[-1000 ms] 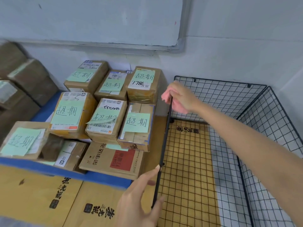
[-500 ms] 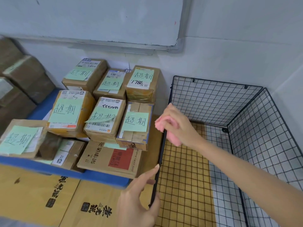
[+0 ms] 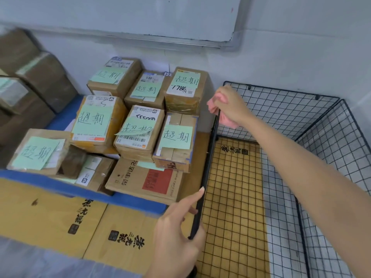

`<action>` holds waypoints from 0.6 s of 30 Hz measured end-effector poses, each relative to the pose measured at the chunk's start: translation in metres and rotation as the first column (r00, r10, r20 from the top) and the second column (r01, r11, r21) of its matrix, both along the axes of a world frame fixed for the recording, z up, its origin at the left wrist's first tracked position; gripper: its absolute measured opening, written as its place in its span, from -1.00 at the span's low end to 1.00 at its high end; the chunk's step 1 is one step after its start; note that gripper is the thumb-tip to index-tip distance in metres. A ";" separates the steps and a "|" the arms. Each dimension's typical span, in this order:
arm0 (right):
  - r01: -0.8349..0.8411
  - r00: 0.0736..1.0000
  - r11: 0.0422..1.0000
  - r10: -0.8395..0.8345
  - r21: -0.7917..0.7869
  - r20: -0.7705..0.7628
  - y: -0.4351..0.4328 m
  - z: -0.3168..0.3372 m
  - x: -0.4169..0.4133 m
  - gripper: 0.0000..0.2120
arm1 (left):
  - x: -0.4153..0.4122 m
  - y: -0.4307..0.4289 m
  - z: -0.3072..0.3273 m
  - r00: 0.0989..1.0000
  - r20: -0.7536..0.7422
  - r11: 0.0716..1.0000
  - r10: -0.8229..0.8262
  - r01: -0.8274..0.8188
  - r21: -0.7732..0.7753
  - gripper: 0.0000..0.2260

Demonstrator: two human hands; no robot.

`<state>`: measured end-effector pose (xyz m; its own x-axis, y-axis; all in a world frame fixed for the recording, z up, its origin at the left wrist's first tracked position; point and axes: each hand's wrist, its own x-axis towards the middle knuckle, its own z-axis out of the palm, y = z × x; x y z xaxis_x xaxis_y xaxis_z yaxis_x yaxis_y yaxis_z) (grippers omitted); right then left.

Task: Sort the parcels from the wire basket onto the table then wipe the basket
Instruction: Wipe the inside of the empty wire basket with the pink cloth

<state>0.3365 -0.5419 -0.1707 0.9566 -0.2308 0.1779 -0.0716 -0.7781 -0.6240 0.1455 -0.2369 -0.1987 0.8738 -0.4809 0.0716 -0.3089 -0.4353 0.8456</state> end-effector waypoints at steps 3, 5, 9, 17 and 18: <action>0.050 0.999 0.999 -0.049 -0.022 0.022 0.004 -0.003 -0.002 -0.93 | -0.001 -0.001 0.004 0.999 -0.040 1.000 0.015 -0.016 -0.014 -0.38; 0.051 0.998 0.998 -0.050 -0.037 0.022 0.014 -0.007 -0.016 -0.89 | -0.002 -0.002 0.007 0.998 -0.054 0.999 0.026 -0.027 -0.024 -0.43; -0.039 0.998 0.999 0.037 0.033 0.052 0.049 -0.011 -0.071 -0.90 | -0.003 -0.004 0.007 0.996 -0.087 0.999 0.030 -0.033 -0.034 -0.44; -0.204 0.979 0.978 0.203 0.047 0.024 0.093 -0.009 -0.140 -0.86 | -0.001 -0.004 0.006 0.996 -0.082 0.999 0.020 -0.023 -0.038 -0.41; -0.200 0.980 0.978 0.200 0.051 0.002 0.086 -0.006 -0.128 -0.85 | 0.000 -0.003 0.006 0.997 -0.080 0.999 0.018 -0.021 -0.037 -0.40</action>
